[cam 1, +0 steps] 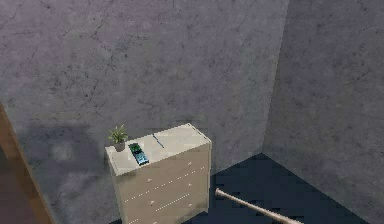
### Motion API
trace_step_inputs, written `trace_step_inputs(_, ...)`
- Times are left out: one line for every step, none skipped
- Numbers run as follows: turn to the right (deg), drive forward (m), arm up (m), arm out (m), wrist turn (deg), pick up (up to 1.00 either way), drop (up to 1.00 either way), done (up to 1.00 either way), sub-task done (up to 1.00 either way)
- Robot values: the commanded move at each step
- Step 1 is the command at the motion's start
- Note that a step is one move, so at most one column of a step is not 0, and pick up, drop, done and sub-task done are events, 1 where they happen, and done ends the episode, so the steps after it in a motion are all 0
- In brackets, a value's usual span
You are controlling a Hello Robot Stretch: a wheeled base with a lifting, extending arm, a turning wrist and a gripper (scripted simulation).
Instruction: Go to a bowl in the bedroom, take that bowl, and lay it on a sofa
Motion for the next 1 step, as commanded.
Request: trace_step_inputs(0.0,0.00,0.00,0.06,0.0,0.00,0.00,0.00,0.00)
